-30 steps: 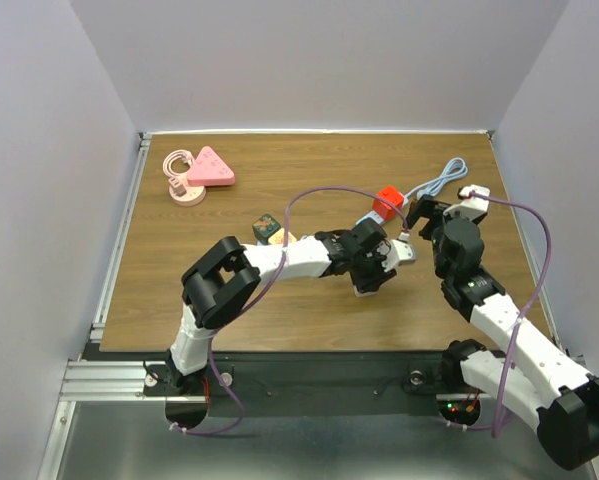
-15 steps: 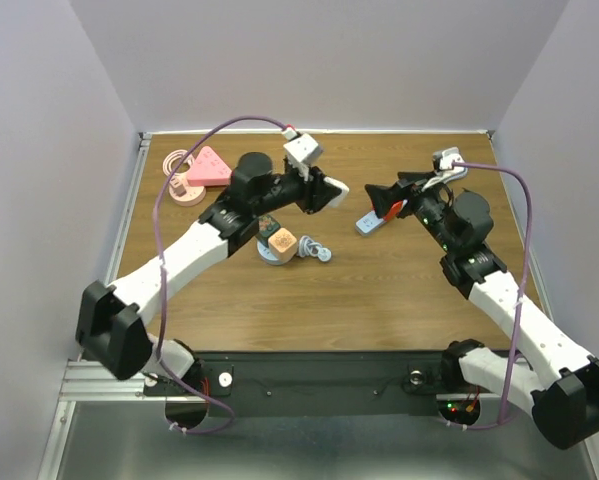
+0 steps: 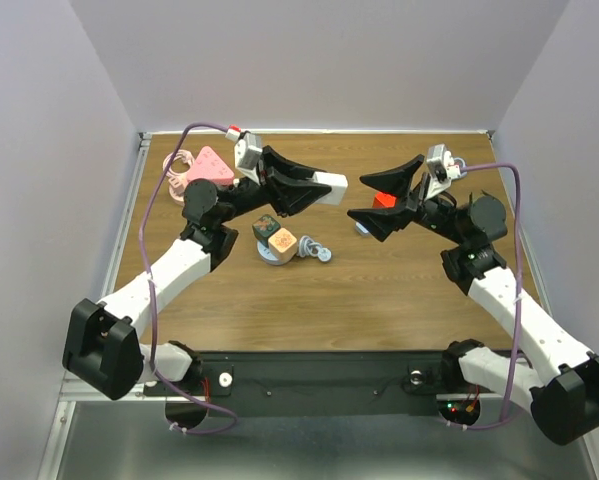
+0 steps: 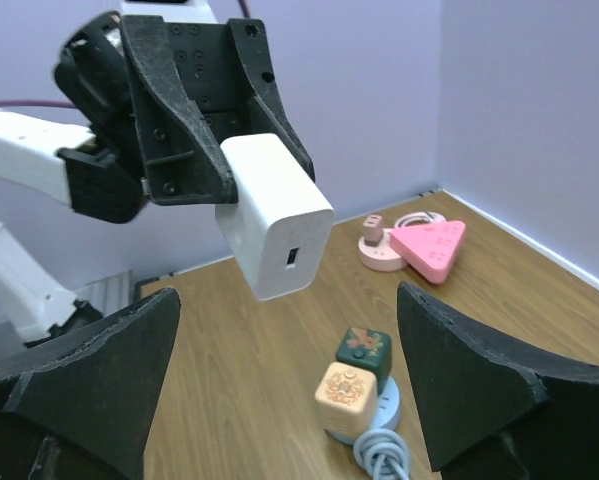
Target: Insert the plug
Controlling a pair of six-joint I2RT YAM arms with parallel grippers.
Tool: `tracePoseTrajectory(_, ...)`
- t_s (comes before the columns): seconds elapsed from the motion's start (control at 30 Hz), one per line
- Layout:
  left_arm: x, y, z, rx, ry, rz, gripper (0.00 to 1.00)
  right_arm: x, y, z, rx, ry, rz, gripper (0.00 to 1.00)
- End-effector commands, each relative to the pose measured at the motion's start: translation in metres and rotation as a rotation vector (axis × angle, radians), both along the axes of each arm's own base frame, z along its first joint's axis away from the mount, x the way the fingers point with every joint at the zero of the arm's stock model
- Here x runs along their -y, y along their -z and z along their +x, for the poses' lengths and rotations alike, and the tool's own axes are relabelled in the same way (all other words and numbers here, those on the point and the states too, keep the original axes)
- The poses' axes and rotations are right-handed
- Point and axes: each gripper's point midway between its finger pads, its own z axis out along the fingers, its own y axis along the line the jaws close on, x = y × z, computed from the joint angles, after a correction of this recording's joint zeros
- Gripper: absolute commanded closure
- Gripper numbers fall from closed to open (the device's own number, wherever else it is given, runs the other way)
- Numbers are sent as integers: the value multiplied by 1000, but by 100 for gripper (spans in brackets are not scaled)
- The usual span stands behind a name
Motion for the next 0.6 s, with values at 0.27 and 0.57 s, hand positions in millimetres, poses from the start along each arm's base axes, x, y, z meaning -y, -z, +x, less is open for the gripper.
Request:
tracePoseTrajectory(0.27, -5, -45, -54, 191, 193, -151, 100, -6, -34, -29, 126, -144, 82, 9)
tracePoseTrajectory(0.57, 14, -50, -54, 205, 199, -162, 100, -16, -30, -34, 93, -227, 109, 11)
